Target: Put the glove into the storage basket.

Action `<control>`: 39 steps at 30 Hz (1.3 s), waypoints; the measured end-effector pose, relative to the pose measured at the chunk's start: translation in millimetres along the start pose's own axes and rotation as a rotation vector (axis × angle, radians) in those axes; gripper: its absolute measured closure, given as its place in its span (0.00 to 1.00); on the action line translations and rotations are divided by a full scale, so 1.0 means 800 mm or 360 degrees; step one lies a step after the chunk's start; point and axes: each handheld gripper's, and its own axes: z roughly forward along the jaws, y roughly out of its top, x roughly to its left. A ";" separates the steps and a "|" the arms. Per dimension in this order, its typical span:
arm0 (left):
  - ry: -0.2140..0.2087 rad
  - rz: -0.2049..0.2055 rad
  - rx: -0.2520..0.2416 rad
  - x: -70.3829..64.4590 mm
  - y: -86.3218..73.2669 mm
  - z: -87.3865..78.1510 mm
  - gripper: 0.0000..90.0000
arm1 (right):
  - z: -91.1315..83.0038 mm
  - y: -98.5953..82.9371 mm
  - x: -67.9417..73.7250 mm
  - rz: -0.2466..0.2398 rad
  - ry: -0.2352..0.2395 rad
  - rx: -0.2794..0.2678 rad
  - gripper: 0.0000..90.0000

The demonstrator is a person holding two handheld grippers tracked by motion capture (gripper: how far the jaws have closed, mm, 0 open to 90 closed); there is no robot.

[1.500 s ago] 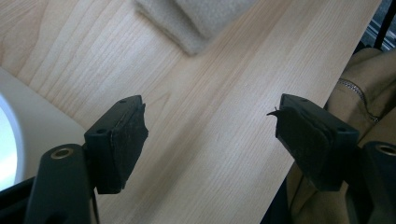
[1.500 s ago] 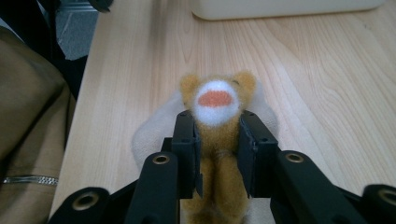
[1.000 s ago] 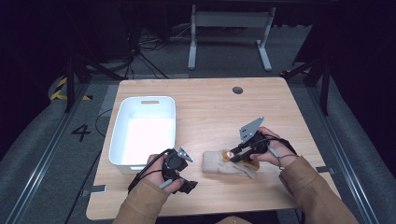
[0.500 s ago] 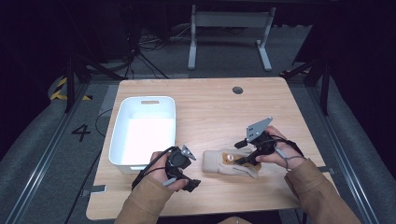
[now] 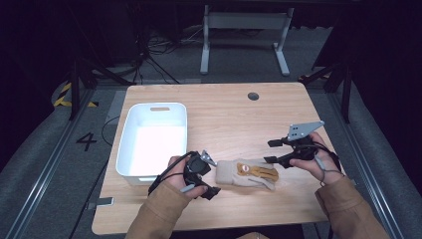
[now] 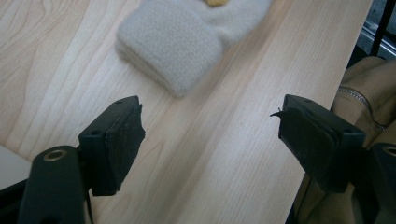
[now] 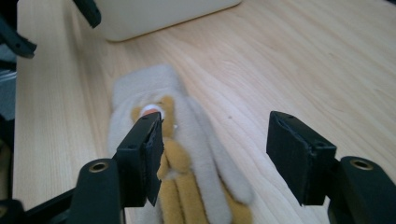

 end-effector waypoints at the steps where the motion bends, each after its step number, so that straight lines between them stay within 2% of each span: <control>1: -0.0005 0.0008 -0.0003 0.000 0.002 0.001 0.25 | -0.005 -0.002 -0.001 0.0015 -0.0026 -0.0015 0.41; 7: -0.0002 0.0038 -0.0032 0.001 0.011 0.002 0.26 | -0.034 -0.012 -0.004 0.0128 -0.0166 -0.0085 0.39; 14: -0.0005 0.0068 -0.0051 -0.001 0.018 0.005 0.26 | -0.061 -0.026 -0.009 0.0238 -0.0261 -0.0095 0.41; 17: 0.0001 0.0079 -0.0060 -0.001 0.019 0.005 0.26 | -0.075 -0.032 -0.015 0.0292 -0.0349 -0.0099 0.41; 18: 0.0002 0.0078 -0.0064 -0.001 0.019 0.005 0.26 | -0.075 -0.032 -0.015 0.0292 -0.0349 -0.0099 0.41; 20: 0.0007 0.0076 -0.0069 0.000 0.019 0.005 0.26 | -0.082 -0.038 -0.019 0.0329 -0.0404 -0.0103 0.41; 23: 0.0018 0.0064 -0.0075 0.001 0.019 0.005 0.26 | -0.085 -0.041 -0.023 0.0350 -0.0442 -0.0091 0.41; 24: 0.0025 0.0060 -0.0079 0.002 0.019 0.005 0.26 | -0.088 -0.044 -0.026 0.0397 -0.0473 -0.0080 0.41; 25: 0.0017 0.0052 -0.0085 0.003 0.019 0.005 0.26 | -0.088 -0.044 -0.026 0.0397 -0.0473 -0.0080 0.41; 29: 0.0021 0.0032 -0.0106 0.006 0.019 0.004 0.26 | -0.092 -0.053 -0.034 0.0497 -0.0543 -0.0063 0.40; 30: 0.0020 0.0029 -0.0109 0.006 0.019 0.003 0.27 | -0.095 -0.058 -0.039 0.0537 -0.0594 -0.0059 0.38; 34: 0.0020 0.0029 -0.0125 0.006 0.019 0.003 0.27 | -0.098 -0.066 -0.045 0.0580 -0.0649 -0.0049 0.37; 37: 0.0019 0.0041 -0.0121 0.006 0.020 0.004 0.27 | -0.099 -0.079 -0.054 0.0639 -0.0764 -0.0022 0.33; 39: 0.0016 0.0039 -0.0122 0.006 0.020 0.004 0.27 | -0.098 -0.082 -0.056 0.0665 -0.0775 -0.0025 0.32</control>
